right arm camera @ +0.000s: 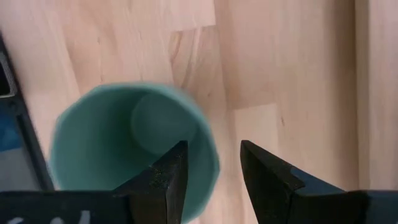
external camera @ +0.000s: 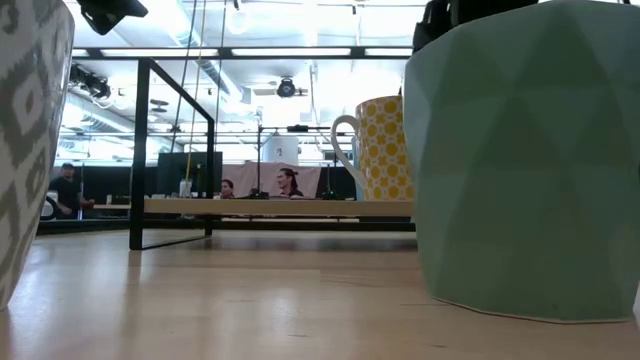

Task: Place coffee mugs
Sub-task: Put the green mug on the shelf

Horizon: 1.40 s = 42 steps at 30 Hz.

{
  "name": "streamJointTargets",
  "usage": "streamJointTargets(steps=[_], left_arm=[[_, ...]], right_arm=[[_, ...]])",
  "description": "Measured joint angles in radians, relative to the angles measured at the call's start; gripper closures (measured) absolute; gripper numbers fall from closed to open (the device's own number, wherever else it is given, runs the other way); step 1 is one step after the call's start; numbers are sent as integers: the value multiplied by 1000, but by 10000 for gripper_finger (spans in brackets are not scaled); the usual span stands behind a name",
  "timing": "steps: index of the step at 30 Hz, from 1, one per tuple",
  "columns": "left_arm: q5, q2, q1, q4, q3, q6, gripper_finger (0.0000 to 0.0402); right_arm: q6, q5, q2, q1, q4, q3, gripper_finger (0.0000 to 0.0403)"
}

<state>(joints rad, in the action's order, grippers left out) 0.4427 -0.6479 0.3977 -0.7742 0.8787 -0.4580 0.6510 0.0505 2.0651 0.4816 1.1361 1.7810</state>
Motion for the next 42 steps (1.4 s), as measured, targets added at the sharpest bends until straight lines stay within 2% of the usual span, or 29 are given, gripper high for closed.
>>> streamJointTargets(steps=[11, 15, 24, 33, 37, 42], left_arm=[[0, 0, 0, 2, 0, 0, 269], [0, 0, 0, 1, 0, 0, 269], [0, 0, 0, 1, 0, 15, 269], [1, 59, 44, -3, -5, 43, 269], [2, 130, 98, 0, -63, 17, 269], [9, 206, 142, 9, -162, -34, 269]], right_arm=[[-19, -18, 13, -7, -40, -21, 262], [-19, -19, 13, -7, -41, -21, 292], [-25, -22, 12, -8, -50, -21, 385], [-27, -25, 11, -11, -61, -21, 382], [-53, -64, 11, -29, -52, -1, 385], [-103, -137, 11, -72, -36, 109, 385]])
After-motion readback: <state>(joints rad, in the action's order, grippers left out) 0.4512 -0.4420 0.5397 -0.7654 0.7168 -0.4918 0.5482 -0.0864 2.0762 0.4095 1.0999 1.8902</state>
